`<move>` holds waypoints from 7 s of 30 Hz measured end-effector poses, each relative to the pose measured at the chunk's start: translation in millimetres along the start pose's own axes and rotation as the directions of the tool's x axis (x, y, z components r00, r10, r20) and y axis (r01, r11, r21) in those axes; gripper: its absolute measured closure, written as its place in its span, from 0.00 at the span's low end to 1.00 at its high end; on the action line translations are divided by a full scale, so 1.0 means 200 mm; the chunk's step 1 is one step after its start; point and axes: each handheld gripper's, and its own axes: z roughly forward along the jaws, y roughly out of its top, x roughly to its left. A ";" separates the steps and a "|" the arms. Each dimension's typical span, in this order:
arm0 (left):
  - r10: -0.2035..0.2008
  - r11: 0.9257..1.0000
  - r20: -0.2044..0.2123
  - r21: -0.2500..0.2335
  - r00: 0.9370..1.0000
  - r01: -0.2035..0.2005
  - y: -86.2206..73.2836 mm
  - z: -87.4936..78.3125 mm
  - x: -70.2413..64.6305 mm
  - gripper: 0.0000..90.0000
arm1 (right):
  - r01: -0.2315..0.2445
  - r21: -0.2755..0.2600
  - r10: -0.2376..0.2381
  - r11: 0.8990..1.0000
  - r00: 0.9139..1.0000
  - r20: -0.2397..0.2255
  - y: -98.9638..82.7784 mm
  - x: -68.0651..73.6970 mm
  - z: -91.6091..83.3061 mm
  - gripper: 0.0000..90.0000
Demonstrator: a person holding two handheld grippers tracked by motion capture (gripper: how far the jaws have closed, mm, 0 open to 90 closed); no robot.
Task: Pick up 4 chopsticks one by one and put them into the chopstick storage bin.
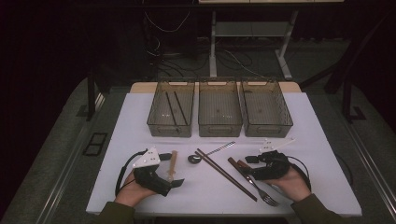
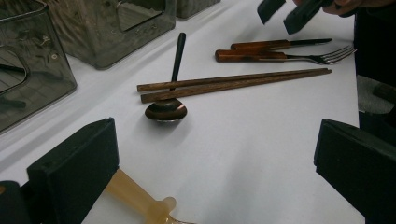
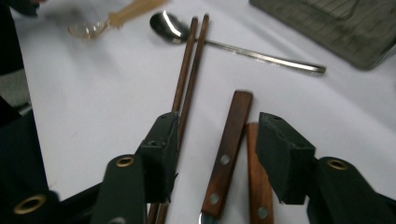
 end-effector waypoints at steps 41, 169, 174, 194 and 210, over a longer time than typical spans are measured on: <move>0.003 1.000 -0.012 0.012 1.000 -0.003 0.00 0.00 0.00 0.00 | 0.100 0.158 -0.103 0.982 0.995 0.012 -0.03 0.12 0.21 0.87; 0.014 1.000 -0.007 0.007 1.000 -0.014 0.00 0.01 0.01 0.00 | 0.029 -0.174 -0.018 0.984 0.998 0.064 0.45 -0.07 0.00 0.96; 0.013 1.000 -0.007 0.005 1.000 -0.013 0.00 0.01 0.01 0.00 | 0.025 -0.168 -0.012 0.985 0.997 0.075 0.54 -0.08 0.05 0.96; 0.010 1.000 -0.001 0.005 1.000 -0.010 0.00 0.01 0.01 0.00 | -0.001 -0.157 0.024 0.988 0.989 0.144 0.82 -0.14 0.24 0.96; 0.028 1.000 0.003 0.008 1.000 -0.028 0.00 0.01 0.01 0.00 | 0.004 -0.117 0.017 0.993 0.985 0.173 1.04 -0.13 0.48 0.96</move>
